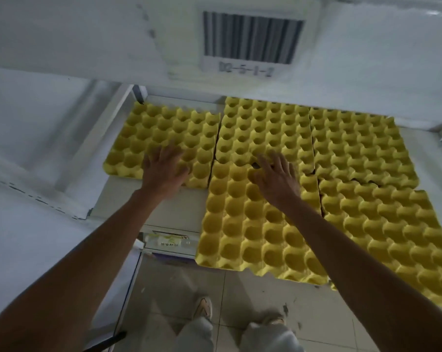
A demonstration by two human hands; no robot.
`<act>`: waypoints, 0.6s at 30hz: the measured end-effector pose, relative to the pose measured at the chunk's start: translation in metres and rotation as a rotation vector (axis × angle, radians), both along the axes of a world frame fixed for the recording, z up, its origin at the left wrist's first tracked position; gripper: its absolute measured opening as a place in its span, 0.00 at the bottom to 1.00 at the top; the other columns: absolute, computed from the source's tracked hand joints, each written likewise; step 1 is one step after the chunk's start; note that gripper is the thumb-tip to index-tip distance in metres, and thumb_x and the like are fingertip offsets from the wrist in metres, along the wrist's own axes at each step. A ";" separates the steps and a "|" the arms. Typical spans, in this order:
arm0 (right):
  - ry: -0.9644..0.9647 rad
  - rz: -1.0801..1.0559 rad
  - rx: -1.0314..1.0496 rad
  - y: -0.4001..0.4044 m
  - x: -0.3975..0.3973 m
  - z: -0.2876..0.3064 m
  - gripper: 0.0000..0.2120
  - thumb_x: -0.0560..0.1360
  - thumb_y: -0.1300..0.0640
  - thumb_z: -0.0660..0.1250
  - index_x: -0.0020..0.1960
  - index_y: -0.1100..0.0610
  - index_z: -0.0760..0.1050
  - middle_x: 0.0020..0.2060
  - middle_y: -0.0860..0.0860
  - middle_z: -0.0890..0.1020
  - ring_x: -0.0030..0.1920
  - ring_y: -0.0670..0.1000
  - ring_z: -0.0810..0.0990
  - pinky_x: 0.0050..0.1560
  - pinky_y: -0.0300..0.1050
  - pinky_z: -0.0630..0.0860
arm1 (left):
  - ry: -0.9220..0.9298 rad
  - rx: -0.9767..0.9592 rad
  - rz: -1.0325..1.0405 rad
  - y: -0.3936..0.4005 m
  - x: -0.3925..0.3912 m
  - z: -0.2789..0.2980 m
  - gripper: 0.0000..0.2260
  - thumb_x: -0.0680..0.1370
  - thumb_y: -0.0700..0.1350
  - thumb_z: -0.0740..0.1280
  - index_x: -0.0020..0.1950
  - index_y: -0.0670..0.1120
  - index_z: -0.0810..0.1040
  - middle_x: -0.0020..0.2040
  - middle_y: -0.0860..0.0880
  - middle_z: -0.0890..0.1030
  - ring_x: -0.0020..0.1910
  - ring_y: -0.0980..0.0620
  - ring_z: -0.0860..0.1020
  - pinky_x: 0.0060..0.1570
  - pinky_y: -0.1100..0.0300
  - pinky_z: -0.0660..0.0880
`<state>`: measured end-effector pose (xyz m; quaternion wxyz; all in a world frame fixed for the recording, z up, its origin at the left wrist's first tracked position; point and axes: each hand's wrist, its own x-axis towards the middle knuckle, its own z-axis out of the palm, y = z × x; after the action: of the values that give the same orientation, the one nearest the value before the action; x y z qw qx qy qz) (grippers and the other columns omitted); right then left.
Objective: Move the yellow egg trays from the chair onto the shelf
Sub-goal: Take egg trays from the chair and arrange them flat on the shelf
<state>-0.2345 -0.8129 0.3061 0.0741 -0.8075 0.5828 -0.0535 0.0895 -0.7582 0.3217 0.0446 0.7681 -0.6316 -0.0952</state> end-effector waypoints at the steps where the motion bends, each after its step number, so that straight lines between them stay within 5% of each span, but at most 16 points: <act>1: 0.027 0.013 0.017 -0.006 0.004 -0.005 0.30 0.82 0.37 0.48 0.82 0.44 0.54 0.83 0.56 0.53 0.82 0.60 0.49 0.79 0.66 0.53 | -0.002 0.028 -0.017 -0.003 0.004 -0.006 0.26 0.81 0.61 0.61 0.79 0.58 0.65 0.84 0.51 0.57 0.82 0.40 0.54 0.78 0.36 0.52; 5: 0.047 0.030 0.009 -0.014 0.006 -0.014 0.28 0.82 0.37 0.49 0.81 0.42 0.55 0.82 0.55 0.56 0.82 0.59 0.50 0.78 0.67 0.53 | 0.030 -0.022 -0.021 -0.004 0.004 -0.016 0.23 0.80 0.59 0.64 0.75 0.57 0.72 0.83 0.50 0.59 0.82 0.40 0.55 0.77 0.37 0.52; 10: -0.002 0.015 -0.079 -0.016 0.011 -0.009 0.24 0.79 0.39 0.57 0.74 0.44 0.65 0.69 0.55 0.70 0.72 0.59 0.68 0.71 0.67 0.63 | 0.068 -0.114 -0.023 -0.002 0.003 -0.025 0.22 0.78 0.56 0.66 0.71 0.53 0.76 0.81 0.47 0.63 0.81 0.38 0.57 0.77 0.39 0.54; 18: -0.001 0.016 -0.078 -0.016 0.012 -0.006 0.24 0.78 0.40 0.58 0.73 0.44 0.65 0.68 0.54 0.71 0.70 0.59 0.70 0.68 0.69 0.63 | 0.079 -0.094 -0.009 -0.003 0.003 -0.024 0.23 0.77 0.58 0.62 0.70 0.53 0.77 0.81 0.47 0.64 0.81 0.38 0.58 0.76 0.40 0.55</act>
<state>-0.2224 -0.8292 0.3001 0.0433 -0.8144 0.5737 -0.0758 0.0928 -0.7607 0.2981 0.1052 0.7580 -0.6366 -0.0960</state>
